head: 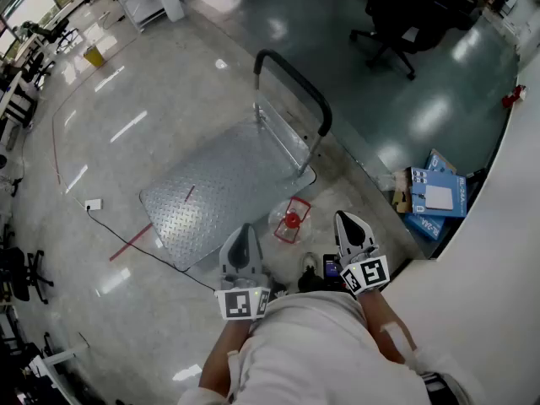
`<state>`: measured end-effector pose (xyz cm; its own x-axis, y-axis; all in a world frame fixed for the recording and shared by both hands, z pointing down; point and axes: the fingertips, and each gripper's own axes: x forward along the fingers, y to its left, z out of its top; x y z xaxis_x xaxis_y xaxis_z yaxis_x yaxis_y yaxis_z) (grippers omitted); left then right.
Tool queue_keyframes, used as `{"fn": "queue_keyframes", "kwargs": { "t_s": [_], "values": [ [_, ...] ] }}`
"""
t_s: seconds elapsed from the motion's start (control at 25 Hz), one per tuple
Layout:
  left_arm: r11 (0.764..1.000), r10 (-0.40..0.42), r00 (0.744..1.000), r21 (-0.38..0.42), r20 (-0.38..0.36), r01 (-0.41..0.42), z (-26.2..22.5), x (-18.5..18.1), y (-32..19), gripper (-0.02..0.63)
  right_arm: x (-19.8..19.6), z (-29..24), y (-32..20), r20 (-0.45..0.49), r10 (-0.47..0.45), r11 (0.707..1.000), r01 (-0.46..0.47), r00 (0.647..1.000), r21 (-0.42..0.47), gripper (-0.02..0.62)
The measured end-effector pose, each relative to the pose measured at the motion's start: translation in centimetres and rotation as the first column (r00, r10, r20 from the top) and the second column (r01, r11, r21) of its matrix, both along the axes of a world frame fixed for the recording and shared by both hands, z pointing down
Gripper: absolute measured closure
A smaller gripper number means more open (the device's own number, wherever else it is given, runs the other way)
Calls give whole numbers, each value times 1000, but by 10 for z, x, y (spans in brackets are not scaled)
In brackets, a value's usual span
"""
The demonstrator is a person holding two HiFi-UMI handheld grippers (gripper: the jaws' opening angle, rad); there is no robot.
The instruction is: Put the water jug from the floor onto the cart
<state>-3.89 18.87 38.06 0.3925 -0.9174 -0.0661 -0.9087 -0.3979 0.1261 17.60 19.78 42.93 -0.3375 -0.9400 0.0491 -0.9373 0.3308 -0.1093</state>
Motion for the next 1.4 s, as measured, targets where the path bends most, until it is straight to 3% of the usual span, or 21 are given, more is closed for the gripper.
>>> {"fn": "queue_keyframes", "kwargs": {
  "t_s": [0.52,0.84,1.04,1.12,1.24,1.32,1.4],
  "values": [
    [1000,0,1000,-5,-1,0,1,3,-7,603,4,8,-9,-16,16,1000,-16,1000,-13,584],
    [1000,4,1000,-6,2,-4,3,3,-14,603,2,51,-37,-64,38,993,-45,997,-112,583],
    [1000,2,1000,-20,-2,-2,19,6,-32,603,1,118,-63,-113,18,967,-46,993,-250,581],
    [999,5,1000,-46,0,-5,32,11,-36,603,0,160,-67,-142,-9,936,-42,990,-349,581],
    [996,8,1000,-85,-4,-8,49,10,-43,603,-9,232,-69,-184,-82,852,-27,979,-523,580],
    [995,6,1000,-97,-5,-7,59,7,-48,603,-19,286,-68,-194,-156,765,-6,968,-644,556],
    [994,4,1000,-106,-5,-5,68,4,-53,603,-32,341,-60,-179,-235,654,19,955,-756,441]
  ]
}}
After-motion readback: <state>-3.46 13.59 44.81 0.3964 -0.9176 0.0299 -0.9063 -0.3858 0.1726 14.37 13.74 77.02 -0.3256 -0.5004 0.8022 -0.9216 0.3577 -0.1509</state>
